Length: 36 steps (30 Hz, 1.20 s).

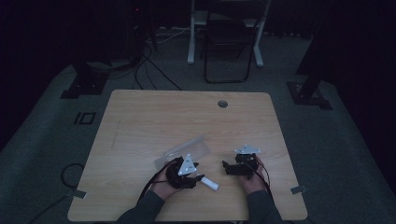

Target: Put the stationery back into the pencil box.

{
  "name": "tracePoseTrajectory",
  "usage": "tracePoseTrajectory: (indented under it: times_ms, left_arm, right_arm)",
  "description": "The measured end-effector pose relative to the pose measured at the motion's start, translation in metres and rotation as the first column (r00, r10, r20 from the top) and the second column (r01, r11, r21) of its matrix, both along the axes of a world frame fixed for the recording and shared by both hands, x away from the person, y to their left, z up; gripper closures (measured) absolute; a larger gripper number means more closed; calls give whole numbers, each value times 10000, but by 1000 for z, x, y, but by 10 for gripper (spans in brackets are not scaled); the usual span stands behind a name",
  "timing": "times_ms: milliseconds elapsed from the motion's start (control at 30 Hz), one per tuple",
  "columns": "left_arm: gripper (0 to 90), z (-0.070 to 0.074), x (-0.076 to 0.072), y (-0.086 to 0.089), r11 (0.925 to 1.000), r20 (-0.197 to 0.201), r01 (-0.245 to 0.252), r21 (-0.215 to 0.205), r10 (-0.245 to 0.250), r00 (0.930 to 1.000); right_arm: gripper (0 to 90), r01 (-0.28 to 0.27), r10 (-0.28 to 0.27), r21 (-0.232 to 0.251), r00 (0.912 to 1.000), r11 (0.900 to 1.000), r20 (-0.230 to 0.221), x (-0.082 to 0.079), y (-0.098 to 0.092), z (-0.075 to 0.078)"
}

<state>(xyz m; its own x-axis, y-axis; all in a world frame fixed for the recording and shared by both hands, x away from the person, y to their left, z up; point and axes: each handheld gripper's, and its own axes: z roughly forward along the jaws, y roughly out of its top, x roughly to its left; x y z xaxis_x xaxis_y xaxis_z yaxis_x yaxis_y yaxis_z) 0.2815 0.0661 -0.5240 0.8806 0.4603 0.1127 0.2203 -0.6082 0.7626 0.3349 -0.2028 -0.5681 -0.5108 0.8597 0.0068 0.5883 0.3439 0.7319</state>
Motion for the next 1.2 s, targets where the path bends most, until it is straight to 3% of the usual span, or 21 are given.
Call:
tracePoseTrajectory:
  times_ms: [233,367,700,1067,1100,1133,1200]
  left_arm:
    - [498,-5,1,-2,9999,-144,149,-6,-149,9998]
    - [474,-8,0,-9,9983,-211,565,141,-562,9982]
    - [456,-15,3,-19,9955,-558,934,182,-922,9942]
    - [474,-25,3,-26,9905,-840,1241,589,-1189,9893]
    - [479,-25,3,-26,9902,-859,1233,649,-1176,9893]
    - [503,-27,3,-27,9882,-889,1173,986,-1087,9901]
    - [513,-28,3,-28,9876,-918,1153,1063,-1057,9901]
  right_arm:
    - [124,-1,1,-2,10000,10000,2,0,0,0]
    - [124,1,-1,-1,10000,10000,-1,0,0,0]
    - [124,-4,4,-1,10000,10000,1,0,0,0]
    - [124,4,-4,-3,10000,10000,-2,0,0,0]
    - [124,5,-5,-2,10000,10000,-3,0,0,0]
    - [124,4,-4,-3,10000,10000,-1,0,0,0]
    - [124,3,-3,-3,10000,10000,-1,0,0,0]
